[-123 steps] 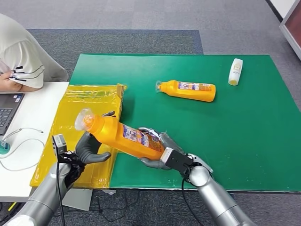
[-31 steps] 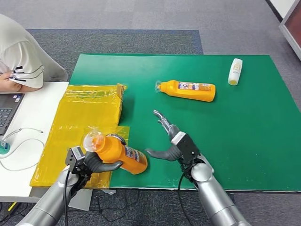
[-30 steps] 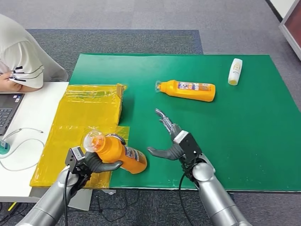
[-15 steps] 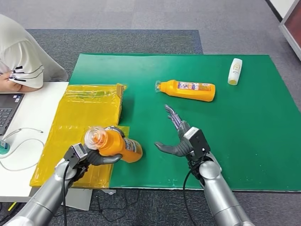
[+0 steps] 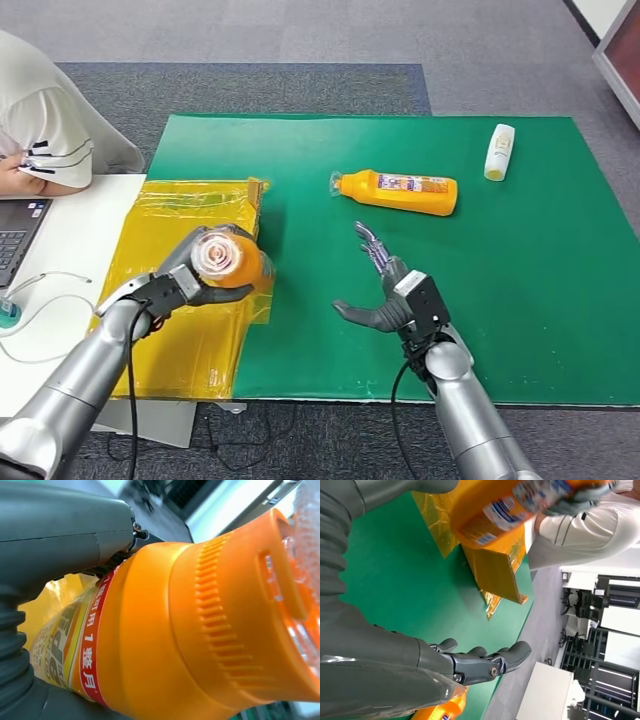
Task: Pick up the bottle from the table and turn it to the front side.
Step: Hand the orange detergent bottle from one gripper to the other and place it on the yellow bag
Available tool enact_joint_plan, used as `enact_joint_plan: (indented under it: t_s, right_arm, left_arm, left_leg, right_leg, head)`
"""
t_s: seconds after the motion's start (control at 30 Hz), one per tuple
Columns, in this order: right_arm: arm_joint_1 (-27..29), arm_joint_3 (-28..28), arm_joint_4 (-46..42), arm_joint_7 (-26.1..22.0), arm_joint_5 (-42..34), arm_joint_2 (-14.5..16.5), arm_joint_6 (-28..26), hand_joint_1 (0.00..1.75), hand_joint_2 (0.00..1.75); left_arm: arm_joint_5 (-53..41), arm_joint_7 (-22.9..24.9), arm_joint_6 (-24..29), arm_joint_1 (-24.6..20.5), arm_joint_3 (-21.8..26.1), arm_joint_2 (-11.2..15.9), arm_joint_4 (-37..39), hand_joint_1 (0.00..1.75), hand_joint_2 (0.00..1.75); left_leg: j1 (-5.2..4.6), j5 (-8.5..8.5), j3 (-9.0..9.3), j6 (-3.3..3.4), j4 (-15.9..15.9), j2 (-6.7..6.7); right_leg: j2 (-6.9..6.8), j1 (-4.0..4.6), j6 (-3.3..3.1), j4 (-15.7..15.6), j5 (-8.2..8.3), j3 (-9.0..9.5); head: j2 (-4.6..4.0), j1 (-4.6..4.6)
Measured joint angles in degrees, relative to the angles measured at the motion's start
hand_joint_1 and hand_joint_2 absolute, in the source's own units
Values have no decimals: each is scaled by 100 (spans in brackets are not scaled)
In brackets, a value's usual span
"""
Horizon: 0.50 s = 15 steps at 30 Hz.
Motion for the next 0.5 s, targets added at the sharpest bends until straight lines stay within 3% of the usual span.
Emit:
enact_joint_plan:
  t_s: [0.27, 0.5]
  right_arm:
    - [-5, -34, 46, -2, 82, 5, -61, 0, 175]
    - [-16, -36, 92, 12, 145, 50, -50, 0, 175]
  left_arm:
    - [-1501, 1341, 411, -974, -762, 155, 401, 175, 175]
    - [-2223, 1736, 280, -1579, -1489, 70, 1133, 175, 175]
  left_leg:
    - [-1, 5, -5, 0, 0, 0]
    - [-1, 7, -6, 1, 4, 0]
  right_leg:
    - [0, -1, 3, 0, 7, -2]
    - [1, -2, 5, 0, 10, -4]
  head:
    - [-1, 2]
    - [-1, 1]
